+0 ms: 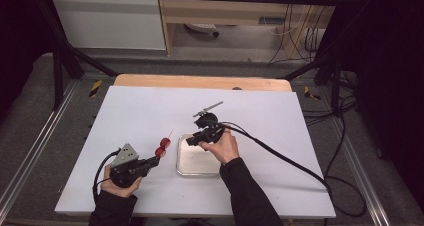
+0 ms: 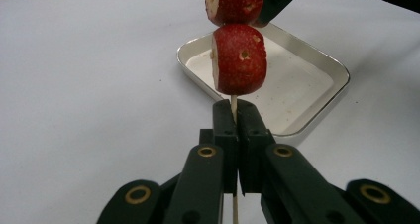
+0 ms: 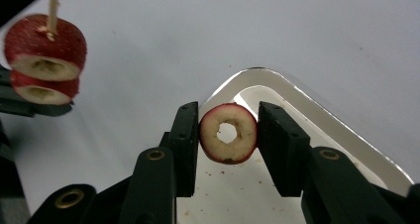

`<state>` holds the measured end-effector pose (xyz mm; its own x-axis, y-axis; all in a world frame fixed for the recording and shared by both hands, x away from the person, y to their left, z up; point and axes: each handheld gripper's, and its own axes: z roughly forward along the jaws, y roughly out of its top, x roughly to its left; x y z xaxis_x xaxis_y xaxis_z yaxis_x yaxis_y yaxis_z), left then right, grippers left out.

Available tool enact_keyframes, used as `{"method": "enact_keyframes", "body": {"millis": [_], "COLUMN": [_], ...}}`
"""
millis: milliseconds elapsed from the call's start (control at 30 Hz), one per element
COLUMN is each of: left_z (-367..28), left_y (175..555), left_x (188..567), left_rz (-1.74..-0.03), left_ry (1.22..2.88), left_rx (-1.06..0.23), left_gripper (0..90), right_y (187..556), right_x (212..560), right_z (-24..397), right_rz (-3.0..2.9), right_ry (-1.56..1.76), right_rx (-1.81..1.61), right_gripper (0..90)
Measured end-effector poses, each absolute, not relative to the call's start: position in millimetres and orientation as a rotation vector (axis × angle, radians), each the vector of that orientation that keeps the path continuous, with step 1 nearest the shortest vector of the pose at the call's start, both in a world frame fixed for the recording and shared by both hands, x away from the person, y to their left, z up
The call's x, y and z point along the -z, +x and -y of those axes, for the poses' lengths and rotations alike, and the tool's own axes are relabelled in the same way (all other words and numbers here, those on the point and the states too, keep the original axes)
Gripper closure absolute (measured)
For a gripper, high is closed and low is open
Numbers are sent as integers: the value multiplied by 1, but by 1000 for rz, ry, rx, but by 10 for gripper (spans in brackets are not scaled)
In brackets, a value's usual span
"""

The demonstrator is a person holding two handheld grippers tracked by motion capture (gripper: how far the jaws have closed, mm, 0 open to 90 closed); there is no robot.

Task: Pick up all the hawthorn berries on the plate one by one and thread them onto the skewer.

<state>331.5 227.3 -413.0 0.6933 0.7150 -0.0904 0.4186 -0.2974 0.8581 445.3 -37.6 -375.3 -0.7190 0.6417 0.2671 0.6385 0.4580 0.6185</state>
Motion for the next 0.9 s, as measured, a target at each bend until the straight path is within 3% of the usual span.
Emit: {"method": "enact_keyframes", "body": {"millis": [467, 900], "left_z": [-216, -206], "left_y": [324, 317], "left_x": [411, 410], "left_rz": [-868, -892], "left_ry": [1928, 1896], "left_rx": [-392, -389], "left_gripper": [883, 883], "right_y": [399, 384], "right_x": [394, 419], "right_z": [72, 66], "right_rz": [-2188, -1697], "right_ry": [1356, 1447], "right_rx": [-1878, -2219], "right_gripper": [617, 617]}}
